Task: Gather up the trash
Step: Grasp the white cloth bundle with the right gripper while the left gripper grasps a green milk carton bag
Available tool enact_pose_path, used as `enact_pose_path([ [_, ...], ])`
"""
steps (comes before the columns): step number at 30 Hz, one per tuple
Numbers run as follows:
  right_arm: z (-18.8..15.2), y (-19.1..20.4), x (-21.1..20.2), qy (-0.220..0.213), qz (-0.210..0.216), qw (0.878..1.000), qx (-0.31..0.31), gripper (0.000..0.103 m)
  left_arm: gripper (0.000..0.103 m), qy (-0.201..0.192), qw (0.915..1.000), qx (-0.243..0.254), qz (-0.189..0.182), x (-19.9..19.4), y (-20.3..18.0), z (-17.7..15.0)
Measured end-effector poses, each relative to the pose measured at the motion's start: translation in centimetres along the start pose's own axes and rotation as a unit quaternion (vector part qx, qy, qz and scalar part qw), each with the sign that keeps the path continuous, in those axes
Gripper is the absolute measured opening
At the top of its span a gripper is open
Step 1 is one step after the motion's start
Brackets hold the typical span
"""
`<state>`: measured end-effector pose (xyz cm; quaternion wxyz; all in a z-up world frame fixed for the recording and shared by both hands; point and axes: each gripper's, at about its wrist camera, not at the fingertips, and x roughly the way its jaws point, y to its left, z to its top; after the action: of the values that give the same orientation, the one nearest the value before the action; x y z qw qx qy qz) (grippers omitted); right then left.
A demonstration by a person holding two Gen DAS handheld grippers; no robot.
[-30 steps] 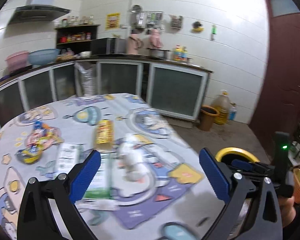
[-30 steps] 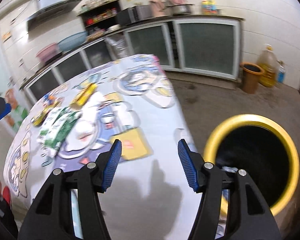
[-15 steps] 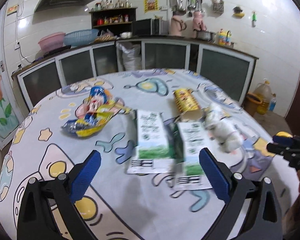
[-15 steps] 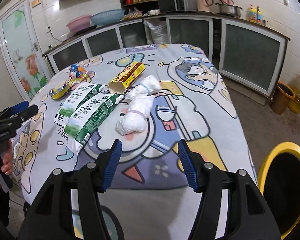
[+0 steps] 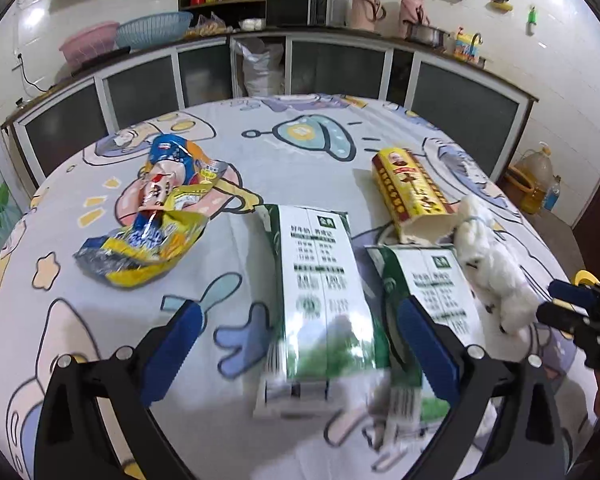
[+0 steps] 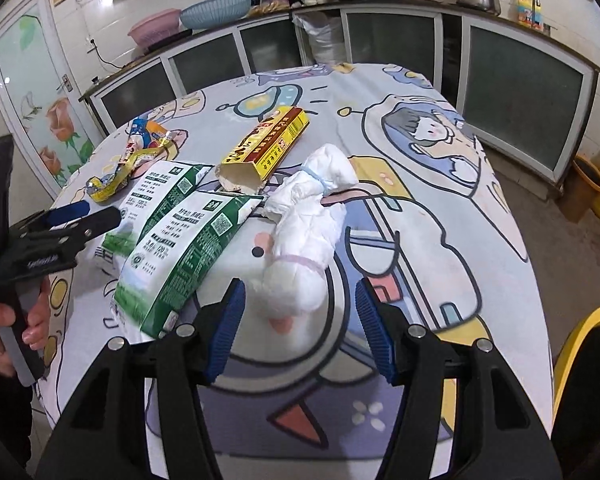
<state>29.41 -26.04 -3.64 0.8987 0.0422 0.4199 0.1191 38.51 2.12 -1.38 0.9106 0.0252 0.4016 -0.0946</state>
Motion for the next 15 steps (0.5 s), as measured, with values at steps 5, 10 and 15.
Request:
enact_pose_path([
  [5,0.6,-0.2,1.7,0.020,0.002,1.000,0.006,0.056,0.095,0.035,0.9991,-0.019,-0.017,2.7,0.6,1.2],
  [10,1.0,-0.3,3.4,0.039,0.013,0.999,0.008,0.056,0.095,0.058,0.9980,-0.013,-0.024,4.8,0.5,1.5],
  [15,1.1,-0.1,4.5,0.054,0.026,0.998,0.012,0.056,0.095,0.089,0.9956,-0.022,-0.023,7.2,0.8,1.4],
])
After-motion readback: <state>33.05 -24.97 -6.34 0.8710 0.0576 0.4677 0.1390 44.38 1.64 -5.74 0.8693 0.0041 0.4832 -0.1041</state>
